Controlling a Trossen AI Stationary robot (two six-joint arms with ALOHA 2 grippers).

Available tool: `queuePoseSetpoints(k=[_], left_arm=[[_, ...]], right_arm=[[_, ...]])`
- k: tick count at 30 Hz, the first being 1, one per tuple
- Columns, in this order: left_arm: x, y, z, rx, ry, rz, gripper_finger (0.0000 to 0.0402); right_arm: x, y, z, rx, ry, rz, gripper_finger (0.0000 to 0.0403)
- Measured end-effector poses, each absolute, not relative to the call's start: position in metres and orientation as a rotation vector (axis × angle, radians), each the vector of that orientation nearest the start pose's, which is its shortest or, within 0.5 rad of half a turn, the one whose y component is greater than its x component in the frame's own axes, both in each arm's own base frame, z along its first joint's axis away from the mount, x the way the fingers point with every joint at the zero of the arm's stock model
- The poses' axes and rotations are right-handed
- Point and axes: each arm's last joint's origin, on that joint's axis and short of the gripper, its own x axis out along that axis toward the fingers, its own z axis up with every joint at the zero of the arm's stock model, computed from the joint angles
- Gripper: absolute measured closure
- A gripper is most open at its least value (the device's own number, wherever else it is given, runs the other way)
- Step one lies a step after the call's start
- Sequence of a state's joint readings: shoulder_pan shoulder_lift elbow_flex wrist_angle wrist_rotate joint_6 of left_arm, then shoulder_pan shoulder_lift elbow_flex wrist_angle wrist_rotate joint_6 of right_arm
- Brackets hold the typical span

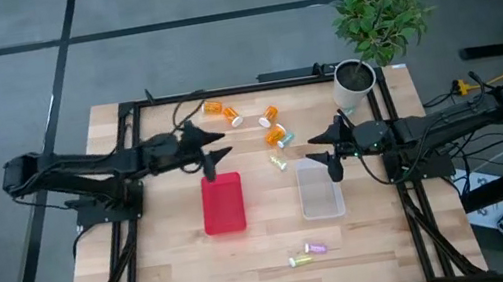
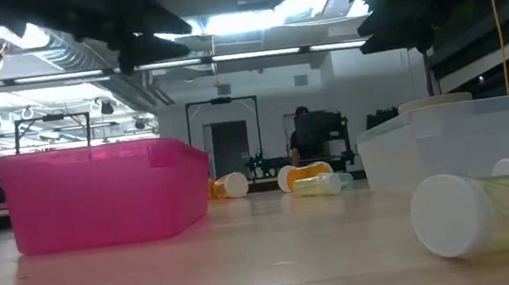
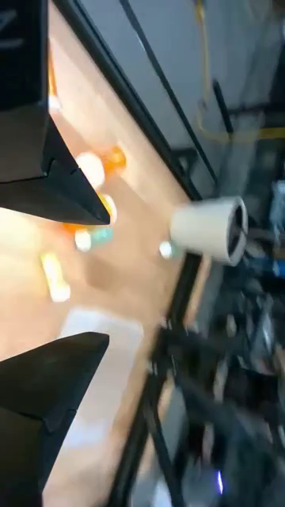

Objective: Pick and place medicine bottles into bin by pill shape (circle, oval)
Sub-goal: Put the large orange pill bottle into the red bin

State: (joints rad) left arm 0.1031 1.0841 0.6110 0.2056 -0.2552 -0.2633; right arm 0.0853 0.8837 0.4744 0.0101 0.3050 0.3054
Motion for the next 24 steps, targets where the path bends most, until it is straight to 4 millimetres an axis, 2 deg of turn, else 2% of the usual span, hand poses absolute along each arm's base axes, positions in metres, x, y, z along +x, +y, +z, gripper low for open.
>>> queuePoseSetpoints(k=[7, 11, 17, 24], left_arm=[[0.268, 0.042, 0.239, -0.3, 0.357, 0.412, 0.0174], [0.288, 0.053, 0.243, -0.284, 0.366, 0.43, 0.0174], [0.305, 0.088, 0.241, -0.346, 0.51, 0.575, 0.0174], [0.3, 0.137, 0.224, -0.439, 0.73, 0.769, 0.0174]], right_arm=[[0.189, 0.007, 0.228, 0.223, 0.356, -0.274, 0.0178], [0.189, 0.007, 0.228, 0.223, 0.356, -0.274, 0.0178], [0.189, 0.007, 0.228, 0.226, 0.357, -0.273, 0.0178], [0.189, 0.008, 0.228, 0.224, 0.357, -0.273, 0.0178]])
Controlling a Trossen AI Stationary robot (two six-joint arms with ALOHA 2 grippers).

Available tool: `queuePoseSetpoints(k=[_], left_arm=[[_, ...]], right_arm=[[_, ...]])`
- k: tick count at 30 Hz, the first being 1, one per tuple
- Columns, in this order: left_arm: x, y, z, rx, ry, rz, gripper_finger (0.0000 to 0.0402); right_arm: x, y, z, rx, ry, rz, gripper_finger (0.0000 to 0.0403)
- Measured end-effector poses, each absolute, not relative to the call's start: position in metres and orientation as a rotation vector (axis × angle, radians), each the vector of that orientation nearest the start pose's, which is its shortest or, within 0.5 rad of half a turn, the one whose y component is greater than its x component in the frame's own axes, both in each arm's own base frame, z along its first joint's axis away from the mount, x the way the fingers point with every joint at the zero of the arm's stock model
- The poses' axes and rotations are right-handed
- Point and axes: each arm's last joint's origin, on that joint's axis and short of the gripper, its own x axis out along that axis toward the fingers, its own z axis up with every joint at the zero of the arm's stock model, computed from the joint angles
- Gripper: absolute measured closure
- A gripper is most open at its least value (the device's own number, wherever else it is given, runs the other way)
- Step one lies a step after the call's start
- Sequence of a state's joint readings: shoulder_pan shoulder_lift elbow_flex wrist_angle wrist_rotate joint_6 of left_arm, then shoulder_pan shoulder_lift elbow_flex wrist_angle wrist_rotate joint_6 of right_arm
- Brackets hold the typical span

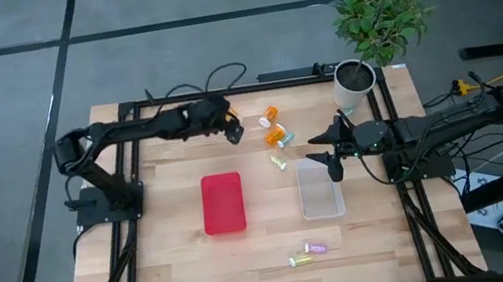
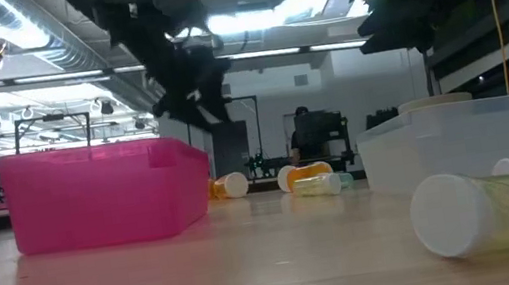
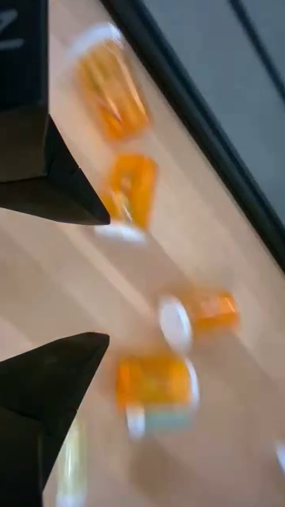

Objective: Pick and place medicine bottles into bin by pill shape (circle, oval)
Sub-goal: Put the large orange pill bottle into the red bin

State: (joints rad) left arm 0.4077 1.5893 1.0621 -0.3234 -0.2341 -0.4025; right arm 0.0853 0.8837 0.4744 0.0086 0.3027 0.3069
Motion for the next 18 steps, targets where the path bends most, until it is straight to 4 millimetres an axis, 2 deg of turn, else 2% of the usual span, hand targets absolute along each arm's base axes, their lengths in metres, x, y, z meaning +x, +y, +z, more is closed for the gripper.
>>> queuePoseSetpoints(k=[10, 18], left_arm=[[0.267, 0.196, 0.223, -0.559, 0.701, 0.98, 0.0174], [0.246, 0.24, 0.199, -0.643, 0.713, 1.073, 0.0174]], right_arm=[[0.189, 0.008, 0.228, 0.222, 0.361, -0.273, 0.0178], [0.189, 0.007, 0.228, 0.222, 0.357, -0.275, 0.0178]])
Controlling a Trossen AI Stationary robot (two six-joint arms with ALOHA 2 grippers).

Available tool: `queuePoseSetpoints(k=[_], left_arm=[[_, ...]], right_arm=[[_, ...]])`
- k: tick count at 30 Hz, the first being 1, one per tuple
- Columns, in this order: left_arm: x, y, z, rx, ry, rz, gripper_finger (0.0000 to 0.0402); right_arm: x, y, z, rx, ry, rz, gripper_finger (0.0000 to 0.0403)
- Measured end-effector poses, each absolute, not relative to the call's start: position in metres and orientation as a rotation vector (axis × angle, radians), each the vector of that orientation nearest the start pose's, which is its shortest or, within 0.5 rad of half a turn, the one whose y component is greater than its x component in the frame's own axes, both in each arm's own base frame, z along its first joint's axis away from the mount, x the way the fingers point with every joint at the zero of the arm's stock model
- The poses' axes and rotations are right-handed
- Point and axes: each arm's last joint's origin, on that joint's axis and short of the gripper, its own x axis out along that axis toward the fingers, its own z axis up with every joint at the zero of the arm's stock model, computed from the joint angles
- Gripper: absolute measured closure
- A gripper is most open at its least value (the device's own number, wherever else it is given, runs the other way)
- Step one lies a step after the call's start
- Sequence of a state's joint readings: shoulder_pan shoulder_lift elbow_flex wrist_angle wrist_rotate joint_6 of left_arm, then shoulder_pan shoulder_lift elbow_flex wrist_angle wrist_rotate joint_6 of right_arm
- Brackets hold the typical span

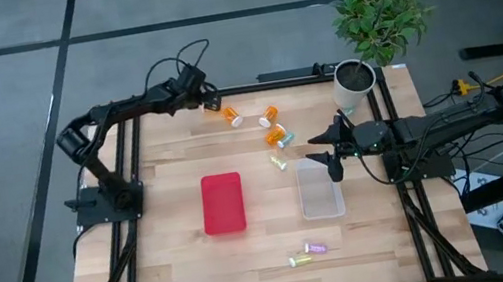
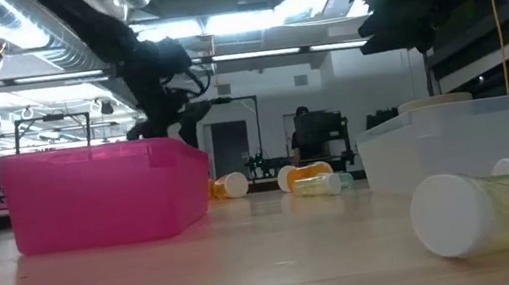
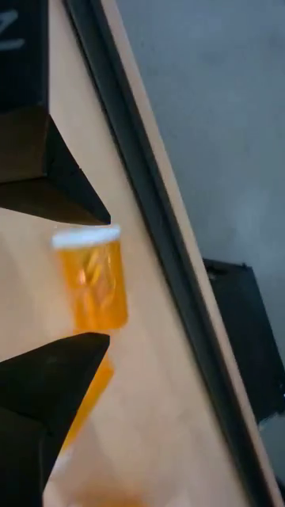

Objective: Pick and place medicine bottles into bin by pill shape (circle, oval)
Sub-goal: Put the large orange pill bottle into the red bin

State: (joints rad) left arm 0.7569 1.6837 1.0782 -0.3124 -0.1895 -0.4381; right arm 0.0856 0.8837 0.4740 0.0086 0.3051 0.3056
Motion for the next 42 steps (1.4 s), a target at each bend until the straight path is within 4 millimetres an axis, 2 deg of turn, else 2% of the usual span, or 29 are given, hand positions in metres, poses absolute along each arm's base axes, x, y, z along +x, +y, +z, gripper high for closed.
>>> queuePoseSetpoints(k=[6, 14, 22, 26, 30, 33, 35, 38, 40, 42], left_arm=[[0.246, 0.259, 0.182, -0.632, 0.689, 1.096, 0.0174], [0.253, 0.258, 0.149, -0.648, 0.803, 1.085, 0.0174], [0.271, 0.235, 0.156, -0.704, 0.809, 0.918, 0.0174], [0.274, 0.225, 0.171, -0.681, 0.785, 0.89, 0.0174], [0.259, 0.212, 0.194, -0.596, 0.861, 0.967, 0.0174], [0.238, 0.199, 0.216, -0.55, 0.944, 1.065, 0.0174], [0.222, 0.187, 0.226, -0.585, 1.018, 1.113, 0.0174], [0.202, 0.172, 0.232, -0.642, 1.15, 1.18, 0.0174], [0.194, 0.167, 0.231, -0.608, 1.245, 1.214, 0.0174], [0.192, 0.167, 0.225, -0.531, 1.328, 1.169, 0.0174]], right_arm=[[0.189, 0.007, 0.228, 0.213, 0.357, -0.281, 0.0178], [0.189, 0.007, 0.228, 0.196, 0.36, -0.278, 0.0178], [0.189, 0.007, 0.227, 0.196, 0.366, -0.279, 0.0178], [0.188, 0.007, 0.227, 0.196, 0.372, -0.28, 0.0178], [0.188, 0.007, 0.226, 0.196, 0.382, -0.282, 0.0178], [0.188, 0.007, 0.225, 0.194, 0.391, -0.283, 0.0178], [0.188, 0.007, 0.225, 0.194, 0.392, -0.283, 0.0178], [0.188, 0.007, 0.225, 0.195, 0.391, -0.283, 0.0178], [0.188, 0.007, 0.225, 0.195, 0.391, -0.283, 0.0178], [0.188, 0.007, 0.225, 0.195, 0.391, -0.283, 0.0178]])
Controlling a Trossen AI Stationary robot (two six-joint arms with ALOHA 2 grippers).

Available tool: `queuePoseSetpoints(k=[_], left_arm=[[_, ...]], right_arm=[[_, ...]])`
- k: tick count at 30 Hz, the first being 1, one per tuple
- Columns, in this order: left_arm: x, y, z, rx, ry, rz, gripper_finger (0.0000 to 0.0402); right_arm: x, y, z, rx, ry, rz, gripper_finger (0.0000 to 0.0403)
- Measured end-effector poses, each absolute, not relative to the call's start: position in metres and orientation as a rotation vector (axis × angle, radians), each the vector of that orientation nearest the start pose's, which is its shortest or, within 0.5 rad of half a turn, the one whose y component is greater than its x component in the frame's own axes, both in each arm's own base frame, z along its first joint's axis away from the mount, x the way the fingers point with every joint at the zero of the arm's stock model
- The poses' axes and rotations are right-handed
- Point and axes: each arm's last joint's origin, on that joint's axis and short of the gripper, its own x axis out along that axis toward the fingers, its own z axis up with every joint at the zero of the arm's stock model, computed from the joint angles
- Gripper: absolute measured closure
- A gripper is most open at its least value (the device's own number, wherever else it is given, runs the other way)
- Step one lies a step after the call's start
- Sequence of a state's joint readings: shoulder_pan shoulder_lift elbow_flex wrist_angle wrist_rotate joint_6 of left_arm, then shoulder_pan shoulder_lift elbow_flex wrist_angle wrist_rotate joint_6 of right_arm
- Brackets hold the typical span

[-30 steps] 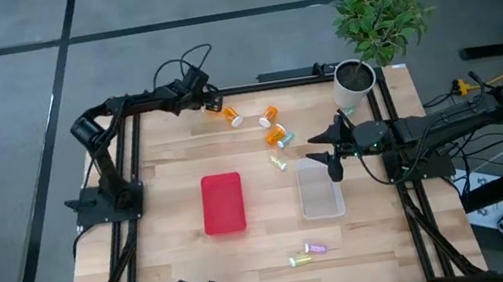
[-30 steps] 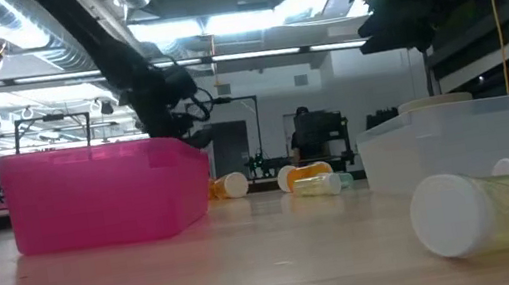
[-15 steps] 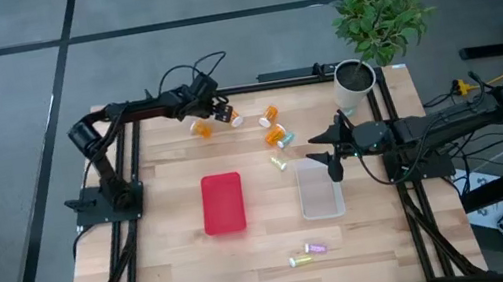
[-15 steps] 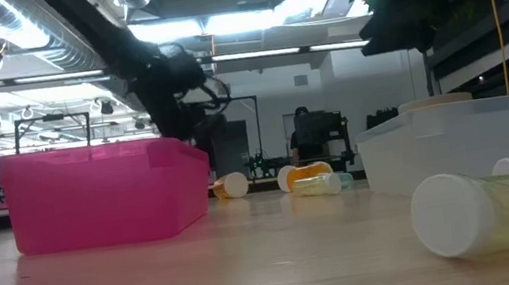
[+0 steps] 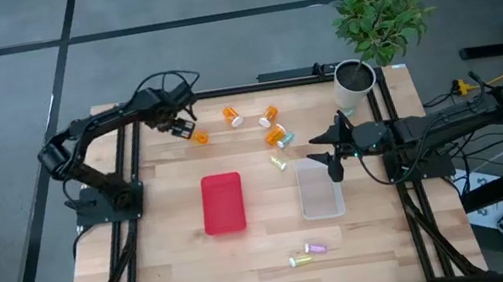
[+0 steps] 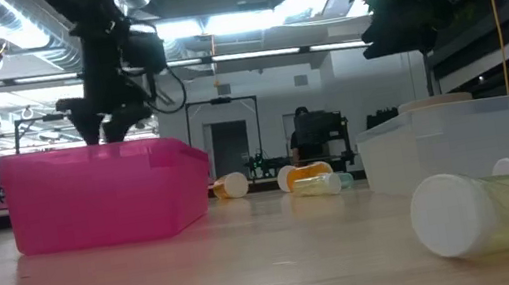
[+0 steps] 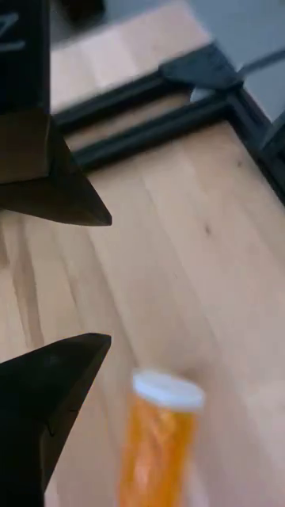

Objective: Pick and place medicine bottles into bin by pill shape (circle, oval)
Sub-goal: Put the large orange pill bottle into the red bin

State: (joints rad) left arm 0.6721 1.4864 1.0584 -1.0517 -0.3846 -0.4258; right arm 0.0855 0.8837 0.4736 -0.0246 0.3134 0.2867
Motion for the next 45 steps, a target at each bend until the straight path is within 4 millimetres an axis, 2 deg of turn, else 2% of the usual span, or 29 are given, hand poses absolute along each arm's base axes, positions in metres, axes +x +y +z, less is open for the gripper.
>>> queuePoseSetpoints(k=[4, 8, 15, 20, 24, 28, 31, 34, 40, 45], left_arm=[[0.2, 0.172, 0.21, -0.439, 1.364, 1.034, 0.0174], [0.209, 0.18, 0.196, -0.458, 1.355, 1.031, 0.0174], [0.22, 0.19, 0.158, -0.477, 1.47, 0.943, 0.0174], [0.235, 0.192, 0.142, -0.503, 1.416, 0.839, 0.0174], [0.246, 0.189, 0.146, -0.47, 1.386, 0.788, 0.0174], [0.253, 0.182, 0.171, -0.397, 1.345, 0.735, 0.0174], [0.258, 0.175, 0.19, -0.268, 1.325, 0.667, 0.0174], [0.265, 0.168, 0.203, -0.071, 1.328, 0.523, 0.0174], [0.274, 0.156, 0.196, 0.332, 1.439, 0.168, 0.0174], [0.282, 0.151, 0.189, 0.461, 1.469, 0.095, 0.0174]], right_arm=[[0.188, 0.007, 0.225, 0.195, 0.39, -0.283, 0.0178], [0.188, 0.007, 0.225, 0.196, 0.386, -0.283, 0.0178], [0.188, 0.007, 0.225, 0.193, 0.387, -0.282, 0.0178], [0.188, 0.007, 0.225, 0.192, 0.388, -0.282, 0.0178], [0.188, 0.007, 0.225, 0.191, 0.39, -0.283, 0.0178], [0.188, 0.007, 0.225, 0.19, 0.392, -0.282, 0.0178], [0.188, 0.007, 0.225, 0.19, 0.393, -0.283, 0.0178], [0.188, 0.007, 0.225, 0.19, 0.394, -0.283, 0.0178], [0.188, 0.007, 0.224, 0.19, 0.395, -0.283, 0.0178], [0.187, 0.007, 0.224, 0.19, 0.397, -0.283, 0.0178]])
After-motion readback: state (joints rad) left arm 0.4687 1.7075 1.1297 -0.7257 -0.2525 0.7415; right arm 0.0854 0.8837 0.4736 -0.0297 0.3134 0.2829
